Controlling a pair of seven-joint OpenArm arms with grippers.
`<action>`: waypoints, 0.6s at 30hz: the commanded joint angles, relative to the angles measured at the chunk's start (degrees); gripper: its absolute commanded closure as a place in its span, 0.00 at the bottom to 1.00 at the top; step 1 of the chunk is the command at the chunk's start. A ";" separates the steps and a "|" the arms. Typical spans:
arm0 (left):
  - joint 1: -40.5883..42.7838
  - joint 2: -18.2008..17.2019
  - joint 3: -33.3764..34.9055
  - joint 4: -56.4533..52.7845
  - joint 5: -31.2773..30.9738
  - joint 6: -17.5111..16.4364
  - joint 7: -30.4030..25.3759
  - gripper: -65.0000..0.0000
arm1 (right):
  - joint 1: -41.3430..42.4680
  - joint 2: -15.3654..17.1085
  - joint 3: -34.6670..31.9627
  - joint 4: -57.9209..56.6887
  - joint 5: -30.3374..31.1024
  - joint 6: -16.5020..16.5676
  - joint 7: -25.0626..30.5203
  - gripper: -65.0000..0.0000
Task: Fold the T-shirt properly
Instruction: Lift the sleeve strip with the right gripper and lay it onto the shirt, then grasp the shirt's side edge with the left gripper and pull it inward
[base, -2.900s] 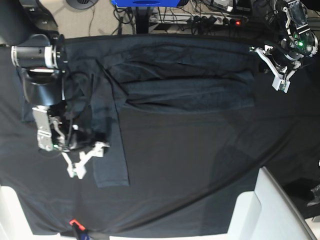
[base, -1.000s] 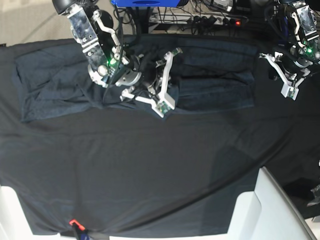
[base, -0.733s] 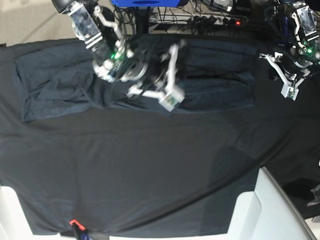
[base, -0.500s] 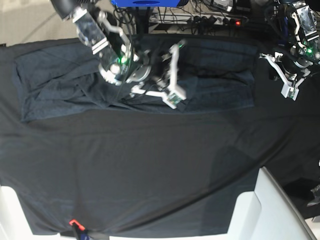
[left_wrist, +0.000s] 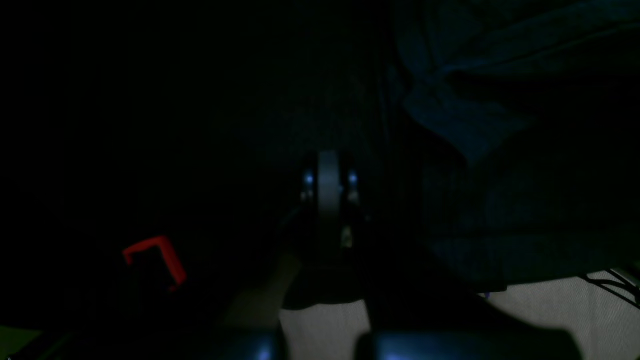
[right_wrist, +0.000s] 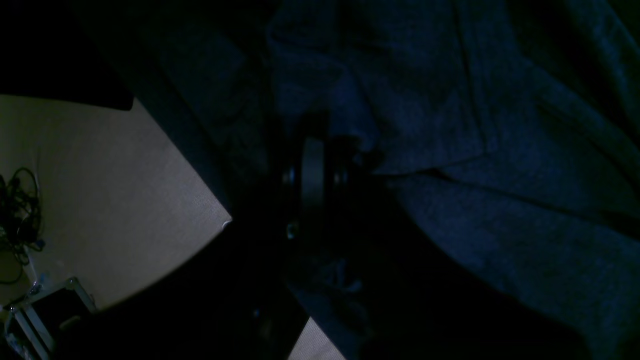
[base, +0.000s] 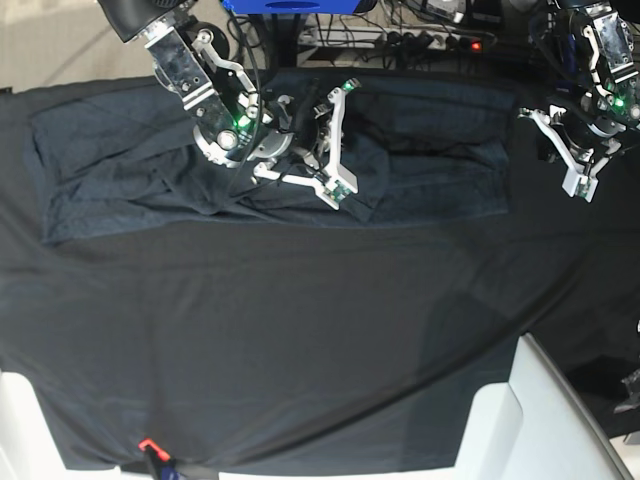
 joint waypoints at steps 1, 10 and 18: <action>-0.25 -0.89 -0.29 0.79 -0.44 -0.45 -0.68 1.00 | 0.59 -0.43 -0.02 1.30 0.62 0.31 0.57 0.89; -0.25 -0.89 -0.29 0.79 -0.62 -0.45 -0.68 1.00 | -3.19 0.19 9.48 12.38 0.53 0.31 0.92 0.24; 1.16 -2.83 -1.52 -2.20 -15.13 -0.45 -0.50 1.00 | -12.68 0.19 30.23 18.89 0.62 0.66 13.41 0.23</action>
